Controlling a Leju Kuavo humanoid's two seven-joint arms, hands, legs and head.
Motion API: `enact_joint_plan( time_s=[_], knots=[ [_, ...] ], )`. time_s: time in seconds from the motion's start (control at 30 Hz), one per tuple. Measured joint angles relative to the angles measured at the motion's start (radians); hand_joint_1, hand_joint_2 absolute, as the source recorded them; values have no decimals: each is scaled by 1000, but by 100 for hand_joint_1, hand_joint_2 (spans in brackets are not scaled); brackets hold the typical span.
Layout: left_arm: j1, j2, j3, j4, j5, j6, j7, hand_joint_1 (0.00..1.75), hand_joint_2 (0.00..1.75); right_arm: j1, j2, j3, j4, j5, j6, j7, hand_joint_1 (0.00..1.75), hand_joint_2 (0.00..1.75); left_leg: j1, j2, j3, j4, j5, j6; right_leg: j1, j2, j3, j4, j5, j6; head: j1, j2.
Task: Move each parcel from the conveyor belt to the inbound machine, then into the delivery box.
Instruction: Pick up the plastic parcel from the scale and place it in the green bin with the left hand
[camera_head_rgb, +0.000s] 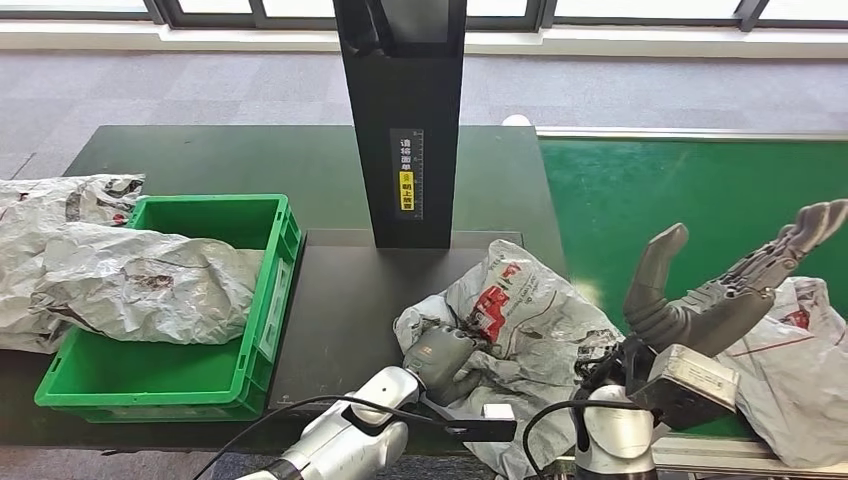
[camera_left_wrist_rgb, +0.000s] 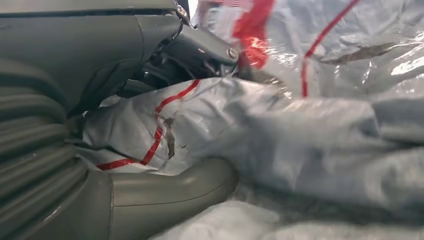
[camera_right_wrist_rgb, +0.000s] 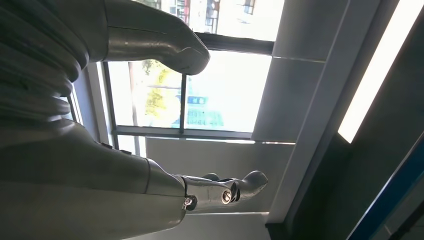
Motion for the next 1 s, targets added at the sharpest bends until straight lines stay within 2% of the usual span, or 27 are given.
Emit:
enact_joint_plan(
  time_s=[0.2,0.53,0.6,0.67,0.77,0.83,1.0],
  knots=[
    [2,1,0,1,-31,118,67,175,175,0,0,0,7,2,0,0,0,175,0,0,0,0,0,0,0,0,-1,0,0,0,0,0],
    [3,2,0,3,-37,153,86,175,175,0,0,0,9,2,0,0,0,175,0,0,-1,0,0,0,0,1,-2,0,0,0,0,0],
    [6,7,5,0,-47,225,115,175,175,0,0,0,9,3,0,0,0,175,0,0,-2,0,0,0,0,1,-3,0,0,0,0,0],
    [14,18,23,-21,-68,338,152,175,175,1,0,0,9,6,0,0,0,175,0,1,-2,0,0,0,0,1,-4,1,1,-1,0,0],
    [51,45,98,-155,-138,444,178,175,175,2,0,0,9,14,0,0,0,175,0,1,-3,0,1,-1,0,2,-5,1,1,-1,0,0],
    [85,58,177,-277,-181,460,159,175,175,2,0,0,9,23,0,0,0,175,0,2,-3,0,1,-1,0,2,-6,1,0,-1,0,0],
    [160,65,394,-533,-197,462,48,175,175,1,0,-1,9,33,0,-1,0,175,1,2,-5,0,1,-2,0,3,-7,2,0,-1,0,0]
  ],
)
